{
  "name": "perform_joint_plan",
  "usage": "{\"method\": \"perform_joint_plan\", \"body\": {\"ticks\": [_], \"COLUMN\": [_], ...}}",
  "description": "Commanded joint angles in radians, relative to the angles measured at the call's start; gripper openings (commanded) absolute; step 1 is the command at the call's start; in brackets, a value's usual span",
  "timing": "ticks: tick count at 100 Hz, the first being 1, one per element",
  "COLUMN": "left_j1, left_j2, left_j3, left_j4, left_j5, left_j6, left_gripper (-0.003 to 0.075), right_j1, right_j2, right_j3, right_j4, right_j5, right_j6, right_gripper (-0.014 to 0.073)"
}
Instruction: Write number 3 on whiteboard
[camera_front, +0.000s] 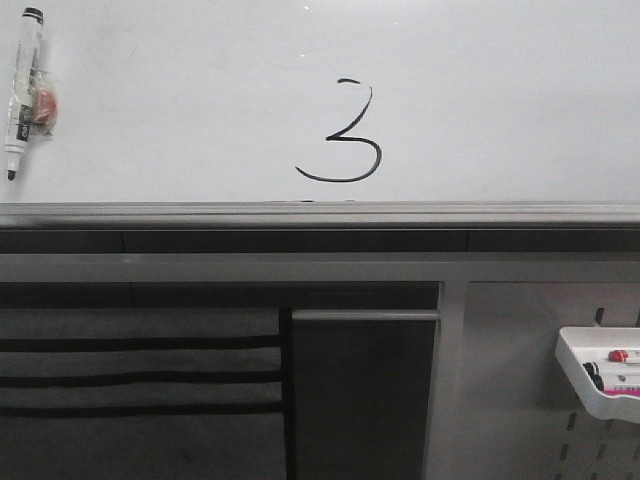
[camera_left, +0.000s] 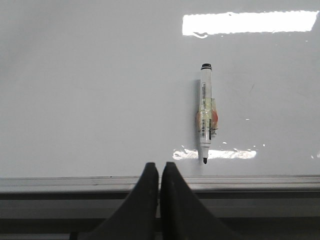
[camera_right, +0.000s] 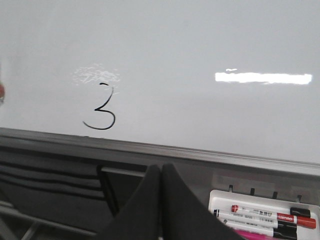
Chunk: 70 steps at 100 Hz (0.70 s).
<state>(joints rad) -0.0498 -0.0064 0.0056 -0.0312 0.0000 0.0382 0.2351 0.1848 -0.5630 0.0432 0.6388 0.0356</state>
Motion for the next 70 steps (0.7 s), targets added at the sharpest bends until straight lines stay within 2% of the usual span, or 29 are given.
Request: {"method": "perform_joint_plan", "body": {"ticks": [1,21,35,70], "left_j1": [0.001,0.001,0.001,0.001], "left_j2": [-0.030,-0.030,-0.030,-0.030], "left_j3": [0.003,0.003,0.003,0.003], "left_j4": [0.000,0.000,0.000,0.000], "left_j5": [-0.080,-0.080,-0.080,-0.080], "left_j6": [-0.012,-0.012,-0.012,-0.012], "left_gripper": [-0.0018,-0.0018,-0.0018,-0.0018], "right_j1": [-0.047,-0.121,-0.161,-0.163], "right_j2": [-0.033,-0.143,-0.197,-0.216], "right_j3": [0.123,0.452,0.586,0.601], "right_j4": [0.011,0.091,0.098,0.098], "right_j5": [-0.244,-0.573,-0.692,-0.679], "right_j6": [-0.002,-0.002,-0.002,-0.002], "right_gripper": [-0.0074,-0.0074,-0.0074,-0.0074]}}
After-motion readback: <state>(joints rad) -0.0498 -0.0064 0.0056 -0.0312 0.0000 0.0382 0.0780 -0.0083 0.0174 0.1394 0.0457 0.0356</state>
